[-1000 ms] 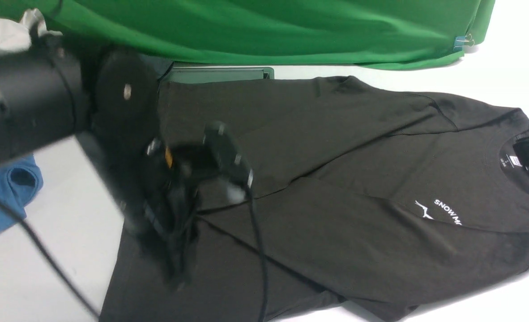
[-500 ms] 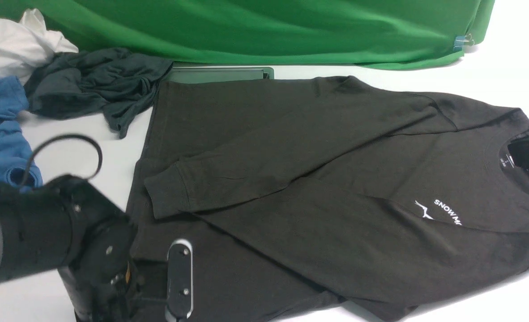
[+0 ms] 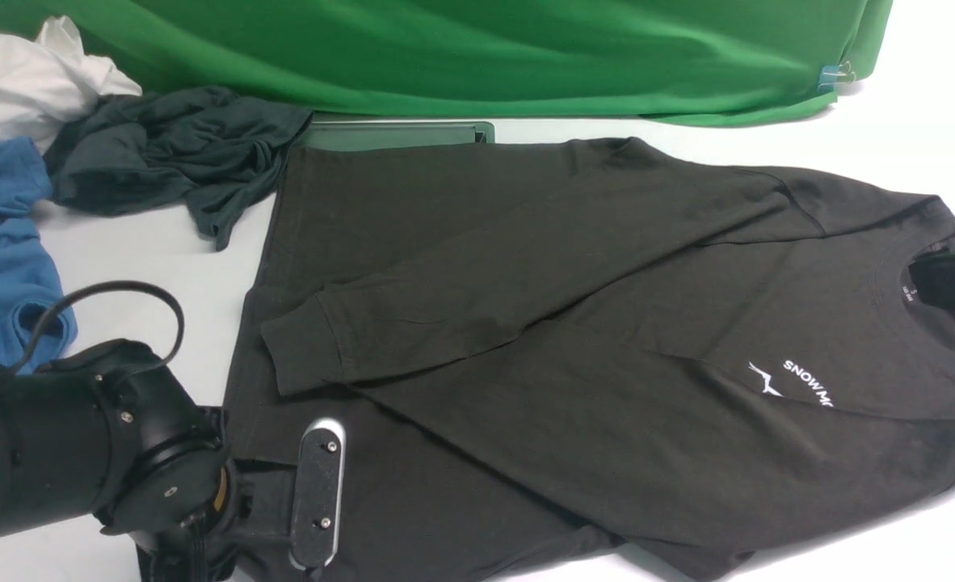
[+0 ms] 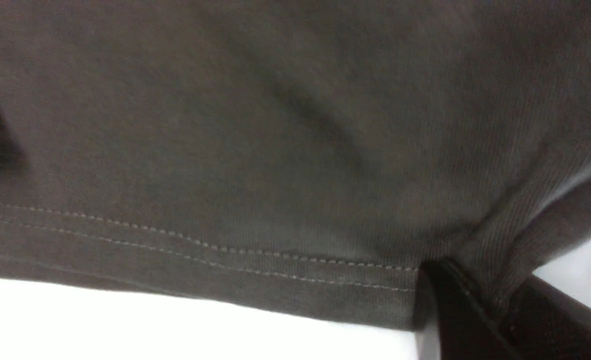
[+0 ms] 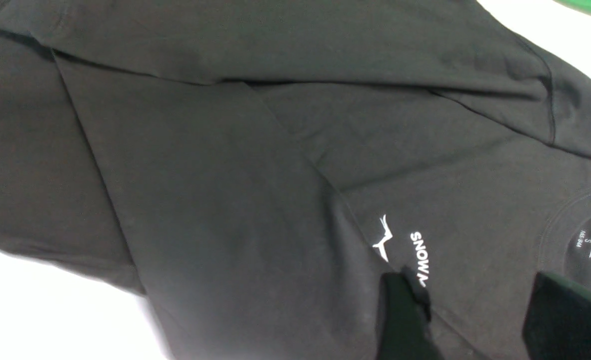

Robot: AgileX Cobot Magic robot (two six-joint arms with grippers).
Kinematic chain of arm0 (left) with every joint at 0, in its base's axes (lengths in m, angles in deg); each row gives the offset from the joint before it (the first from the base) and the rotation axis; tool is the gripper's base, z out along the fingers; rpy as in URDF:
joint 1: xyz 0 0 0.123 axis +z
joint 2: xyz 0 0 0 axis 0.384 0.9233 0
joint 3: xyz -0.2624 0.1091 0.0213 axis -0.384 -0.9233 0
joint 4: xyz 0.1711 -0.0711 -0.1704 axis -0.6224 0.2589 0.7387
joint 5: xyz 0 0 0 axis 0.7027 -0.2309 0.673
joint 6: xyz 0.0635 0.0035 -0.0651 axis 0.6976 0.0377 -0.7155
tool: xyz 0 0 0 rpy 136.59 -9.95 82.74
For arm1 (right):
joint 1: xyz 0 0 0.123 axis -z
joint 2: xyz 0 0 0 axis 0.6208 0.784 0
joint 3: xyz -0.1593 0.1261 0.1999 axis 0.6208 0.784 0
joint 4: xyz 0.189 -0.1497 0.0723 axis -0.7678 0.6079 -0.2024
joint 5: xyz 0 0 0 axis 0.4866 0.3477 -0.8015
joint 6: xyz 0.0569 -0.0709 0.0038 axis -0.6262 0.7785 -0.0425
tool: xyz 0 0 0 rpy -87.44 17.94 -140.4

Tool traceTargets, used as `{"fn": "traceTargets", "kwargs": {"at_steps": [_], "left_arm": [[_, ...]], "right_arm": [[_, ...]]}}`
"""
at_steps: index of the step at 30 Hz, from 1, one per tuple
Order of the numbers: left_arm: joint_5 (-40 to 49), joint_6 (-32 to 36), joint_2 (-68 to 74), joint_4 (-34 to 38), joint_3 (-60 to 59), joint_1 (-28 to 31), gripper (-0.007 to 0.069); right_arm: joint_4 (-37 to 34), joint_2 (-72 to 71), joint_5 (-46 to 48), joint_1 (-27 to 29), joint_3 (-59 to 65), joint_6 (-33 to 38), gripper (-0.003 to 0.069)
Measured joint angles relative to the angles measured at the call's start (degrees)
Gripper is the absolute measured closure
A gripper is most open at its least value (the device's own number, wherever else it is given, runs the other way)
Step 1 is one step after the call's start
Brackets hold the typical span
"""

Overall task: Fold a long-sleeved shirt on a white desktop.
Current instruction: 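Grasp the near edge of the shirt at its hem and shoulder corners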

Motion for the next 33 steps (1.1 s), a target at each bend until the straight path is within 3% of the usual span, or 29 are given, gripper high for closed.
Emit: {"fn": "traceTargets", "kwargs": {"at_steps": [4,11,14,17,25,30,33], "left_arm": [[2.03,-0.23,-4.18,5.82,1.66,-0.69,0.0561],[15.15,-0.77,-17.05,21.1,5.33,-1.04,0.0561],[17.7,-0.77,-18.98,23.1,5.33,-1.04,0.0561],[21.01,-0.77,-22.36,24.58,5.33,-1.04,0.0561],[21.45,-3.0,-25.91,25.24,5.33,-1.04,0.0561],[21.51,-5.37,-26.13,25.24,5.33,-1.04,0.0561],[21.21,-5.92,-26.13,25.89,5.33,-1.04,0.0561]], "right_arm": [[0.0,0.0,0.0,0.0,0.0,0.5,0.0332],[-1.93,0.4,2.14,0.0,0.81,2.63,0.0332],[-3.98,0.67,4.14,0.0,2.48,3.96,0.0332],[-3.67,1.01,5.61,0.0,8.27,10.5,0.0321],[10.6,5.38,-14.9,0.0,26.42,27.21,0.0189],[22.95,12.66,-17.5,0.0,33.36,28.38,0.0183],[32.0,18.85,-23.71,0.06,35.03,27.65,0.018]]}}
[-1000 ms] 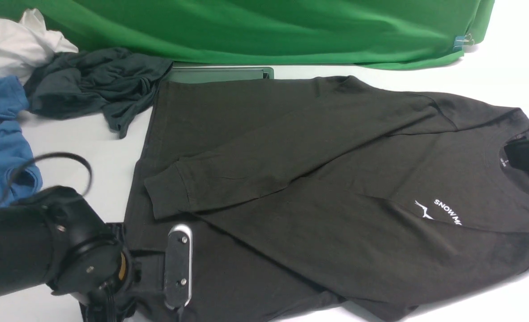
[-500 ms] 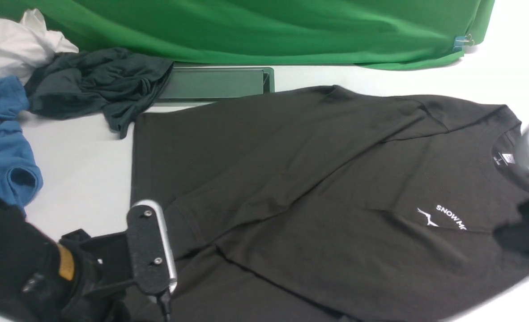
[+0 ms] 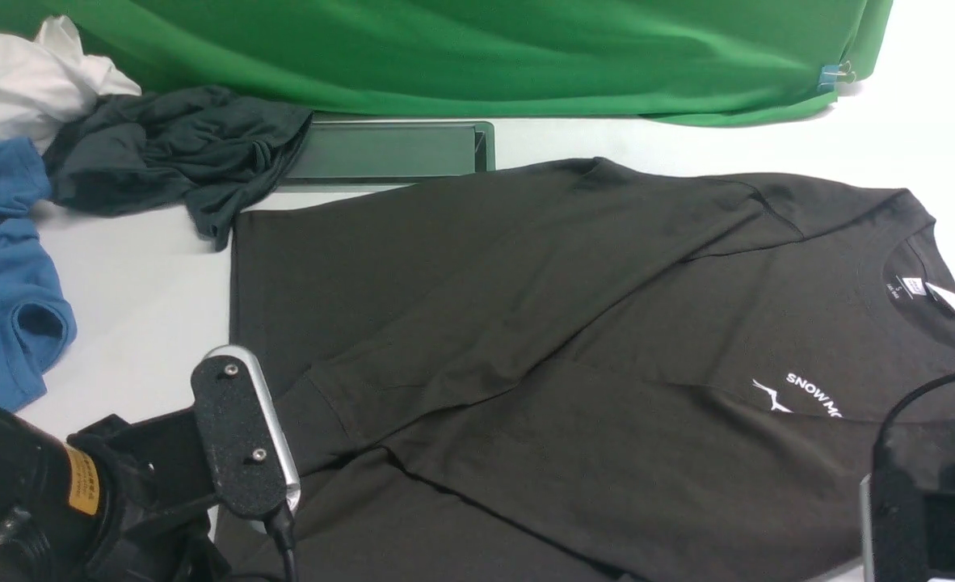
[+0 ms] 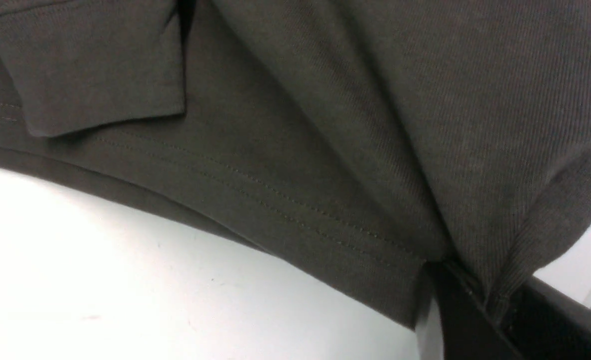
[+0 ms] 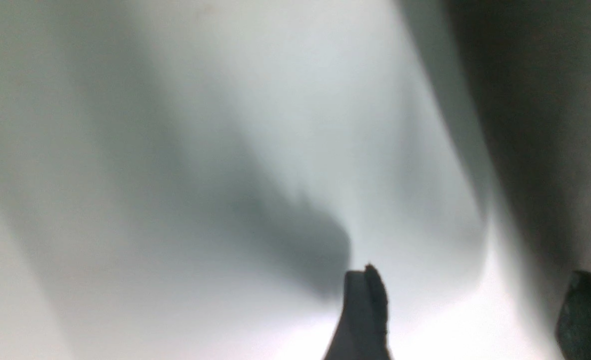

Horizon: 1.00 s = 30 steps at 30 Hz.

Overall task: Fold a long-sleeved shirt on a white desktop.
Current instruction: 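Grasp the near edge of the shirt at its hem and shoulder corners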

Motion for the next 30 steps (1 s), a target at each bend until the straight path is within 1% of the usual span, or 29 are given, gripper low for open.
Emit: {"fn": "traceTargets", "kwargs": {"at_steps": [1,2,3,5,7,8,9,12,13,14,15,16,18,19,21,22,24,25,28,30], "left_arm": [[-0.02,-0.06,0.0,0.0,0.0,0.0,0.0561],[-0.28,-0.13,0.0,0.27,0.0,0.0,0.0561],[-0.27,-0.13,0.0,0.23,0.0,0.0,0.0561],[-0.4,-0.18,0.0,0.68,0.0,0.0,0.0561],[-0.52,-0.18,0.0,0.68,0.0,0.0,0.0561],[-0.52,-0.18,0.0,0.68,0.0,0.0,0.0561],[-0.52,-0.18,0.0,0.61,0.0,0.0,0.0561],[-0.45,-0.18,0.0,-0.1,0.0,0.0,0.0561],[0.31,-0.18,0.0,-0.45,0.0,0.0,0.0561],[0.47,-0.18,0.0,-0.45,0.0,0.0,0.0561],[1.11,-0.18,0.0,-0.49,0.0,0.0,0.0561],[1.55,-0.18,0.0,-0.49,0.0,0.0,0.0561],[2.69,-0.5,0.0,-0.49,0.0,0.0,0.0561],[3.5,-1.35,0.0,-0.49,0.0,0.0,0.0561],[5.27,-3.8,0.0,-0.49,0.0,0.0,0.0561],[5.6,-4.4,0.0,-0.49,0.0,0.0,0.0561],[6.66,-6.48,0.0,-0.7,0.0,0.0,0.0561],[7.46,-8.14,-0.02,-1.16,0.0,0.0,0.0561],[6.91,-9.87,-0.02,-2.08,0.0,0.0,0.0561],[5.95,-10.36,-0.02,-2.22,0.0,0.0,0.0561]], "right_arm": [[1.05,0.27,-0.38,0.0,0.0,-0.19,0.0179],[4.64,2.02,-2.52,0.0,-0.06,-1.85,0.018],[5.11,2.42,-3.1,0.0,-0.06,-2.48,0.018],[9.93,4.43,-4.6,0.0,-0.47,-4.62,0.018],[12.31,5.56,-5.13,0.0,-0.88,-5.41,0.0181],[14.9,6.58,-5.65,0.0,-1.23,-5.69,0.0188],[15.13,6.64,-5.65,0.0,-1.23,-5.69,0.019],[16.7,7.44,-5.72,0.0,-1.45,-5.99,0.0256],[16.67,7.59,-5.1,0.0,-1.39,-7.61,0.0354],[16.67,7.59,-4.97,0.0,-1.38,-7.79,0.0366],[16.35,7.34,-4.31,0.0,-1.01,-8.84,0.0459],[15.97,6.95,-3.91,0.0,-0.92,-9.13,0.0515],[14.36,5.5,-1.99,0.0,-0.32,-9.7,0.0593],[13.13,4.19,-0.55,0.0,-0.01,-9.77,0.0615],[10.45,-0.06,2.5,0.0,0.19,-9.26,0.0637],[10.19,-0.49,2.79,0.0,0.19,-8.98,0.0638],[7.34,-4.72,5.56,0.0,0.19,-7.01,0.0643],[4.15,-8.48,8.39,0.0,0.19,-3.71,0.0645],[-1.44,-14.07,11.01,0.0,0.31,1.7,0.0646],[-2.51,-14.87,11.14,0.0,0.32,2.85,0.0646]]}}
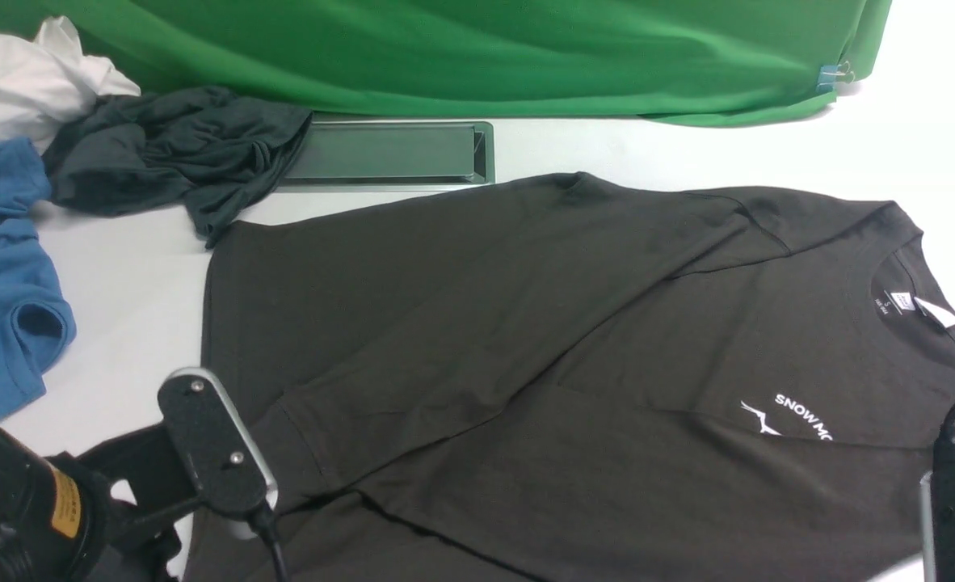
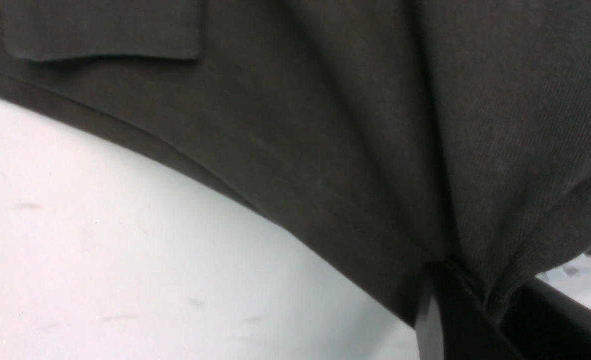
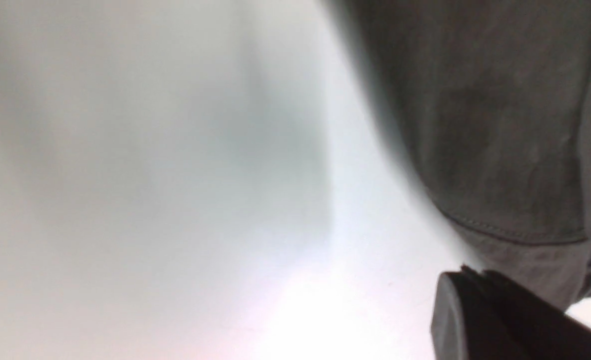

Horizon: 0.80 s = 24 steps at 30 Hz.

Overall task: Fold a long-sleeved shirt on a white desktop.
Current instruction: 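Grasp the near edge of the shirt at its hem and shoulder corners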

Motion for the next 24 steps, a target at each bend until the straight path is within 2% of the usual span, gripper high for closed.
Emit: {"fn": "traceTargets", "kwargs": {"at_steps": [4,8,9,11,13,14,16,19,24], "left_arm": [[-4.51,-0.53,0.0,0.05,0.0,0.0,0.0561],[-5.17,-0.53,0.0,0.04,0.0,0.0,0.0561],[-5.2,-0.53,0.0,0.04,0.0,0.0,0.0561],[-5.2,-0.53,0.0,0.04,0.0,0.0,0.0561],[-5.2,-0.53,0.0,0.04,0.0,0.0,0.0561],[-5.2,-0.53,0.0,0.04,0.0,0.0,0.0561],[-5.2,-0.53,0.0,0.05,0.0,0.0,0.0561],[-5.08,-0.54,0.0,0.05,0.0,0.0,0.0561],[-5.01,-0.54,0.0,-0.11,0.0,0.0,0.0561]], "right_arm": [[-1.73,1.11,-1.84,0.0,0.05,1.71,0.0639],[-2.41,5.35,-4.11,0.0,0.05,2.2,0.0558],[-2.59,8.03,-5.69,0.0,0.05,2.25,0.0478],[-2.72,11.08,-7.38,0.0,0.05,2.31,0.038],[-2.66,14.24,-8.85,0.0,0.05,2.37,0.0307],[-2.16,15.62,-9.08,0.0,-0.06,2.37,0.0294],[-1.04,16.74,-10.19,0.0,-0.33,2.37,0.0293],[2.25,19.02,-11.88,0.0,-0.98,2.37,0.0333],[6.13,21.47,-16.28,0.0,-1.58,2.37,0.0426]]}}
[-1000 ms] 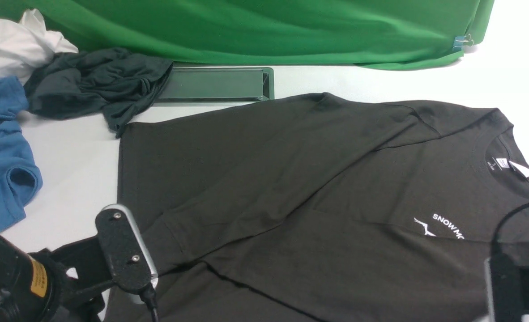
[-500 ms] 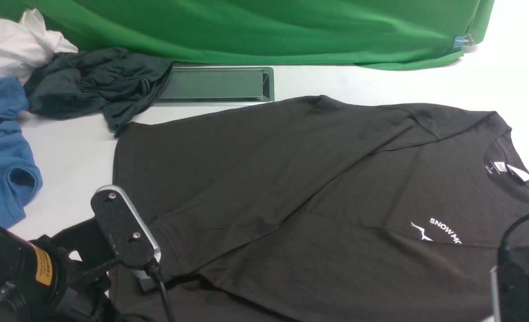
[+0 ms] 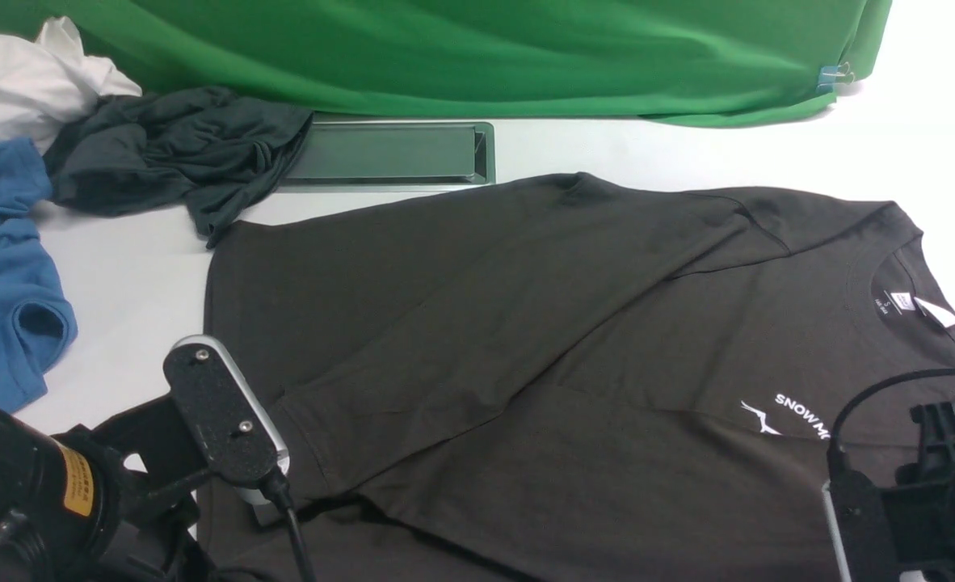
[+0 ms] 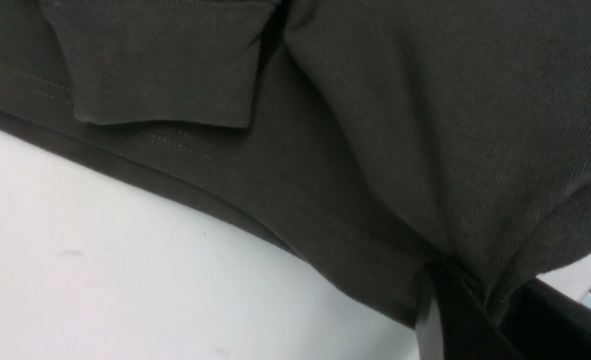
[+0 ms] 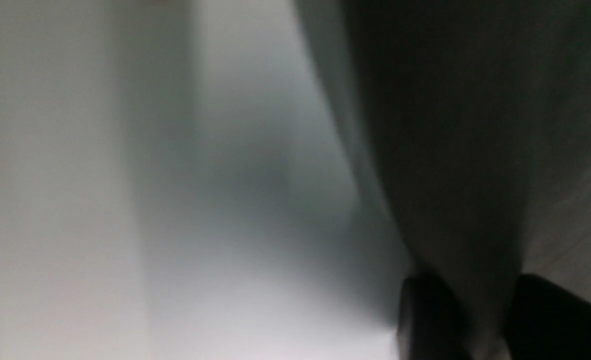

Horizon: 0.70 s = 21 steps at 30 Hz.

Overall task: Fold a long-sleeved shirt on a white desktop.
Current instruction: 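Grasp the near edge of the shirt at its hem and shoulder corners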

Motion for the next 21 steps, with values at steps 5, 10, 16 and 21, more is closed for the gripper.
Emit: {"fn": "traceTargets", "kwargs": {"at_steps": [5,10,16,21], "left_arm": [[0.0,-0.05,0.0,-0.58,0.0,0.0,0.0561],[0.65,-0.67,0.0,-1.14,0.0,0.0,0.0561],[2.81,-1.52,-0.69,-1.32,0.0,0.0,0.0561],[0.41,-3.71,-3.53,-1.79,0.0,0.0,0.0561]], "right_arm": [[0.17,0.64,-1.68,0.05,-0.13,0.0,0.0587],[-0.58,-1.39,0.29,0.05,0.36,-0.06,0.063],[-7.76,-11.48,14.52,0.05,1.23,1.72,0.0632],[-12.95,-20.24,19.79,0.05,1.23,5.24,0.0634]]}}
